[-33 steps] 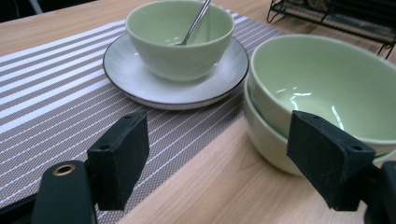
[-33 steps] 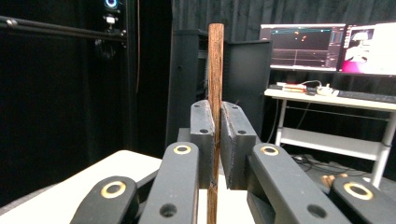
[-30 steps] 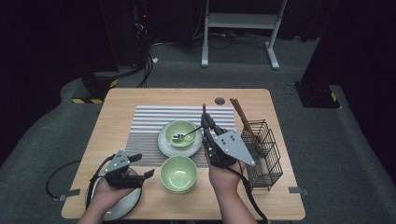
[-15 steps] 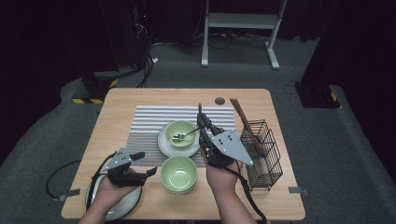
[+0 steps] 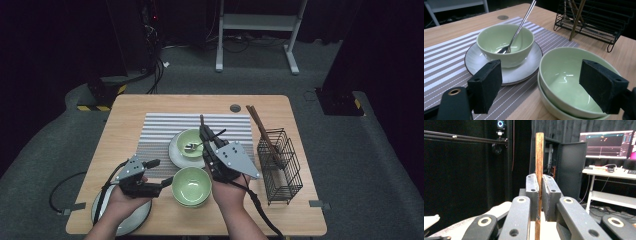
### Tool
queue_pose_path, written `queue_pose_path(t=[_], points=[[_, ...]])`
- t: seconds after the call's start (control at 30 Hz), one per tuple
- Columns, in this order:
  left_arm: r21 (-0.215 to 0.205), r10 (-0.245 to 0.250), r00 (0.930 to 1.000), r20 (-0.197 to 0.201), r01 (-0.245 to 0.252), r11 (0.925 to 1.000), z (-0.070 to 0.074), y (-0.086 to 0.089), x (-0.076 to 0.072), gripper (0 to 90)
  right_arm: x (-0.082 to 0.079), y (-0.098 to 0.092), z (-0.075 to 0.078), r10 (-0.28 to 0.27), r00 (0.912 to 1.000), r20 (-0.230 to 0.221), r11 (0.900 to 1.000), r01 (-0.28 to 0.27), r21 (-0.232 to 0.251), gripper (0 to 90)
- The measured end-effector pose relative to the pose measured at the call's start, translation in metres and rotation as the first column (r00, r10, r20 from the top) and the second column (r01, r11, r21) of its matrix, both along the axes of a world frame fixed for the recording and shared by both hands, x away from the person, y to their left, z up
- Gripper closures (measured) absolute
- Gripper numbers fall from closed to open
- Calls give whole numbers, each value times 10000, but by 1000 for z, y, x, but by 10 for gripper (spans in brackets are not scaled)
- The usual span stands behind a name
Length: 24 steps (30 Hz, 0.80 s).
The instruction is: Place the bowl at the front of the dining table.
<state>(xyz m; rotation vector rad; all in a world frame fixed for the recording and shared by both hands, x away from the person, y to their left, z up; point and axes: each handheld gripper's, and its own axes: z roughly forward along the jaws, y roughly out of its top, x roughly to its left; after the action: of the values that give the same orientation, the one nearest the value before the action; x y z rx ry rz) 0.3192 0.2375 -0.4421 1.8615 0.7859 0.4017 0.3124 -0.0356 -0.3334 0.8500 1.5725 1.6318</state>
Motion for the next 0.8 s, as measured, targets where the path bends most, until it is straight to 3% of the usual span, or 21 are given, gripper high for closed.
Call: queue_pose_path(t=[0.43,0.8], points=[[-163,-408,9991,109,410,9990,5,-19,1,180,-3,5,-2,252,9996,-96,9996,-251,128,841],[64,-668,9978,54,667,9977,10,-29,2,163,-7,6,-5,471,9988,-157,9987,-469,182,841]])
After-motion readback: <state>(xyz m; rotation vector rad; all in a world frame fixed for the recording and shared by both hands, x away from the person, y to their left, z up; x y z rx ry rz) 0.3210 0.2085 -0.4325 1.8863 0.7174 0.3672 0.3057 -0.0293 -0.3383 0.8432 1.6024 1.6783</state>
